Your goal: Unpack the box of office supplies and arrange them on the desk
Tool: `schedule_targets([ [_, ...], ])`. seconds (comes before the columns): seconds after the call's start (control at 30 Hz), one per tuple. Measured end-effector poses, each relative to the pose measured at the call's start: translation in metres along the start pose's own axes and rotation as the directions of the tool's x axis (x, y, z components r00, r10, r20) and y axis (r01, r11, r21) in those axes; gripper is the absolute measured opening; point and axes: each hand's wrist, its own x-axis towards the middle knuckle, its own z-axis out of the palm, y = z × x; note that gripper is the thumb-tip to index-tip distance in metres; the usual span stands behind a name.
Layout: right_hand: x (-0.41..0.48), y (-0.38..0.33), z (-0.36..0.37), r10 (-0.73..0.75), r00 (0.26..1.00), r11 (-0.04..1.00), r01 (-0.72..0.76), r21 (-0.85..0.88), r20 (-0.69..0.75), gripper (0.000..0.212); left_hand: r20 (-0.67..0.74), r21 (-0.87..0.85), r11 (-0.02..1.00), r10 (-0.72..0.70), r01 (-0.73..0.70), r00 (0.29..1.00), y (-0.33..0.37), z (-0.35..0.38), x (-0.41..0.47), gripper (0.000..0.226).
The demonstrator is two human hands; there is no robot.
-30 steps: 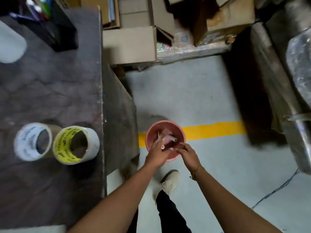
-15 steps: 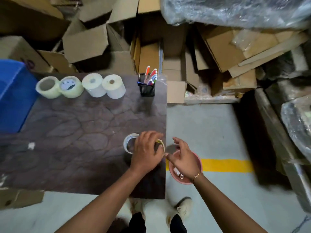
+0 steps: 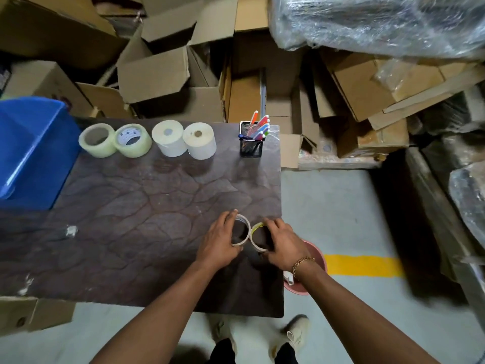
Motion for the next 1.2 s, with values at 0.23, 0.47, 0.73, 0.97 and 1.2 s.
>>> schedule_targets([
  [0.23, -0.023, 0.06, -0.029, 0.151, 0.965, 0.975, -0.109, 0.193, -0.215, 0.073, -0.149, -0.17, 0.983, 0.048, -0.074, 0.988, 0.062, 0.011, 0.018, 0.09],
  [0.47, -0.06, 0.189, -0.037, 0.425, 0.877, 0.888, -0.357, 0.289, -0.225, 0.074, -0.03, -0.16, 0.974, 0.16, -0.163, 0.987, 0.174, 0.083, 0.046, 0.079],
  [0.73, -0.054, 0.306, 0.062, 0.52, 0.854, 0.817, -0.491, 0.302, -0.019, 0.081, 0.172, -0.15, 0.988, 0.056, -0.03, 0.983, 0.188, 0.248, 0.079, 0.088],
  [0.97, 0.0, 0.372, 0.187, 0.538, 0.836, 0.778, -0.542, 0.319, 0.108, 0.076, 0.325, 0.026, 0.999, -0.047, 0.041, 0.945, 0.124, 0.394, 0.126, 0.092],
  [1.2, 0.05, 0.42, 0.274, 0.554, 0.826, 0.773, -0.558, 0.302, 0.107, 0.092, 0.337, 0.067, 0.997, -0.06, 0.039, 0.939, 0.074, 0.49, 0.167, 0.109],
])
